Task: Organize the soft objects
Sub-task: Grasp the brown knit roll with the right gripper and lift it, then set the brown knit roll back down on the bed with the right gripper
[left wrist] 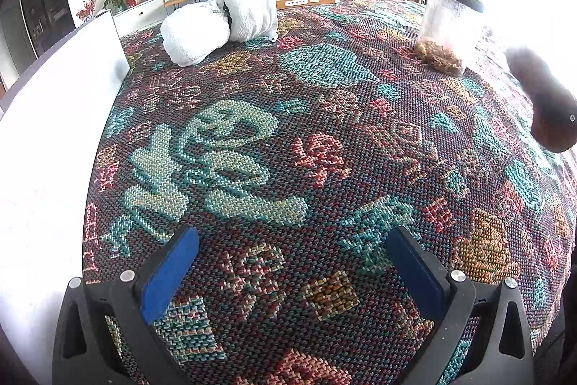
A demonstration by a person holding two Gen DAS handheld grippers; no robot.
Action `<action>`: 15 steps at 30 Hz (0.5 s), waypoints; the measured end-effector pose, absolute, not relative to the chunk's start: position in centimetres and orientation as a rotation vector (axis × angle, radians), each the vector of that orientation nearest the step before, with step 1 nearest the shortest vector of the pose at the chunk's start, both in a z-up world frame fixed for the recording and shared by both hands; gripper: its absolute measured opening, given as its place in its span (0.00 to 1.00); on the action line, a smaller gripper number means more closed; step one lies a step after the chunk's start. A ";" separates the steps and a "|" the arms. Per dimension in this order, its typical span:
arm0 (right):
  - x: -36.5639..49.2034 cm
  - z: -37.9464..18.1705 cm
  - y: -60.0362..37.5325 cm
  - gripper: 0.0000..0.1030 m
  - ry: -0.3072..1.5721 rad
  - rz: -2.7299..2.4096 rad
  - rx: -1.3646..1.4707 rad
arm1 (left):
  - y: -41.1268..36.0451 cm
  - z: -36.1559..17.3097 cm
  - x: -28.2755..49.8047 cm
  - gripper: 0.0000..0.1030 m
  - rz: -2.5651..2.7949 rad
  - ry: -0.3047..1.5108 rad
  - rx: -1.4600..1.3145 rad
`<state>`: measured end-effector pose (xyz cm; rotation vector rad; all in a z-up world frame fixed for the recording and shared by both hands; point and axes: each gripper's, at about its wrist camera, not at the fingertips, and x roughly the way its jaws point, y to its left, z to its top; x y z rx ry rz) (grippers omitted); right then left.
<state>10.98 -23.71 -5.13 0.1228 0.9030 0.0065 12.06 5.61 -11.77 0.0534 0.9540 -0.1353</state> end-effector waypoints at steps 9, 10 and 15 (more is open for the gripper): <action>23.1 -9.3 -30.8 0.73 1.000 -0.217 0.053 | 5.6 -11.8 12.1 1.00 -0.135 0.954 0.053; 23.7 -10.6 -30.9 0.75 1.053 -0.202 0.067 | 5.6 -11.8 12.1 1.00 -0.135 0.954 0.053; 21.6 -8.2 -30.6 0.77 0.951 -0.172 0.070 | 5.6 -11.8 12.1 1.00 -0.135 0.954 0.053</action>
